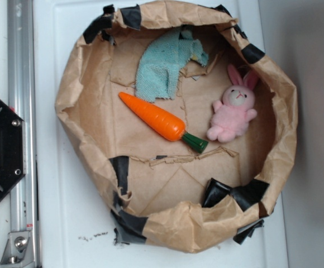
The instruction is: Grab the black box.
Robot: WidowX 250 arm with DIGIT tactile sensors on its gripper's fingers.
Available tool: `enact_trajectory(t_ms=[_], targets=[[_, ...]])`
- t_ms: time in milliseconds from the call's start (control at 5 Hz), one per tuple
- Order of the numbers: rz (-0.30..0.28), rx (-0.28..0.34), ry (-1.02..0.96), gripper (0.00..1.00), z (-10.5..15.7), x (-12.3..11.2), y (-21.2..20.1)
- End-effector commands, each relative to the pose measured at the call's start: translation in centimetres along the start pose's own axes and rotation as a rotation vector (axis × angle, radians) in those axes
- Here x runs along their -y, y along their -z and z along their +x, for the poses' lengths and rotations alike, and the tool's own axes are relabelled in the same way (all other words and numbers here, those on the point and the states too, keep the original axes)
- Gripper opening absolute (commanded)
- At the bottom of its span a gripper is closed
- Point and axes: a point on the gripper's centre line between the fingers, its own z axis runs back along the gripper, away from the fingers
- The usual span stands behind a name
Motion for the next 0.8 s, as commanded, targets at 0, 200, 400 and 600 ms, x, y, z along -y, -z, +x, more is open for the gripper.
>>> enact_trajectory(t_ms=[0, 200, 400, 600], targets=[[0.000, 0.000, 0.000, 1.00, 0.0, 0.0, 0.0], [0.025, 0.004, -0.021, 1.00, 4.0, 0.3, 1.0], [0.053, 0.027, -0.021, 1.00, 5.9, 1.2, 2.0], [0.088, 0.075, 0.021, 1.00, 8.5, 2.1, 3.8]])
